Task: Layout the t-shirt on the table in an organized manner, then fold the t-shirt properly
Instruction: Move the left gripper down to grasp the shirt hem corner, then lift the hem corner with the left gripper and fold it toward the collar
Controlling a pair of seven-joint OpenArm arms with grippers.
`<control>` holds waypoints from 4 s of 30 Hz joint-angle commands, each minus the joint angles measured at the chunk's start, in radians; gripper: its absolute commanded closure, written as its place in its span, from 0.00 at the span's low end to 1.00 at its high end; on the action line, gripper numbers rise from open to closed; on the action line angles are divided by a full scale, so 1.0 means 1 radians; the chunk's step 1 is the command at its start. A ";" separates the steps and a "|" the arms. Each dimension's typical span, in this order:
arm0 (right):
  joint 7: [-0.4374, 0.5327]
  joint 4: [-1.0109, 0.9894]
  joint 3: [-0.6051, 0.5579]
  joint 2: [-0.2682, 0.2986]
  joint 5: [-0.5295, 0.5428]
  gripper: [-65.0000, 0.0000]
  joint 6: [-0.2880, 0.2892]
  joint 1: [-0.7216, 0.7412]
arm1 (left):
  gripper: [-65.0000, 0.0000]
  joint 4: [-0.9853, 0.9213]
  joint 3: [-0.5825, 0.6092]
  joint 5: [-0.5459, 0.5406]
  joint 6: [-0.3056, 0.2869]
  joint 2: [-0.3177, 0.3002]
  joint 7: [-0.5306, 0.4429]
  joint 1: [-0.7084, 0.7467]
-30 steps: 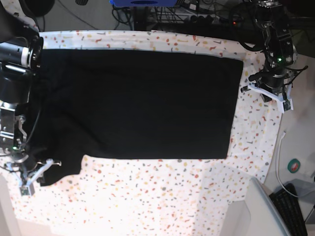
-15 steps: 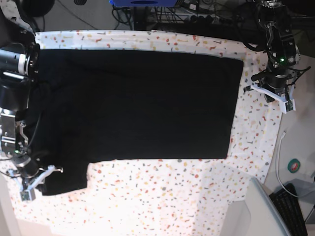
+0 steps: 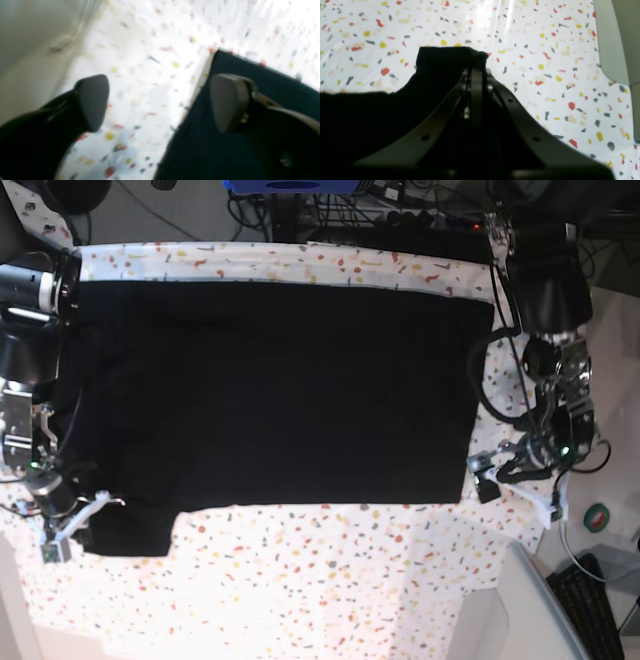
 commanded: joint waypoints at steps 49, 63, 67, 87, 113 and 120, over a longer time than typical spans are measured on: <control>0.028 0.135 0.004 0.011 0.012 1.00 -0.001 -0.109 | 1.00 0.507 0.461 1.084 0.005 0.035 -0.449 0.570; 0.027 0.135 0.004 0.015 0.012 1.00 -0.001 -0.109 | 0.72 0.539 0.723 1.445 0.005 -0.032 -0.447 0.642; 0.027 0.135 0.004 0.016 0.012 1.00 -0.001 -0.109 | 0.57 0.545 0.754 1.455 0.005 -0.063 -0.447 0.668; 0.027 0.137 0.004 0.016 0.012 1.00 -0.001 -0.111 | 0.24 0.803 0.508 0.467 -0.003 -0.055 -0.440 0.726; 0.027 0.132 0.004 0.016 0.010 1.00 -0.001 -0.117 | 0.24 0.469 0.396 -0.608 -0.109 -0.105 -0.438 0.680; 0.027 0.132 0.004 0.018 0.010 1.00 -0.001 -0.123 | 0.44 0.426 0.393 -0.608 -0.109 -0.083 -0.438 0.666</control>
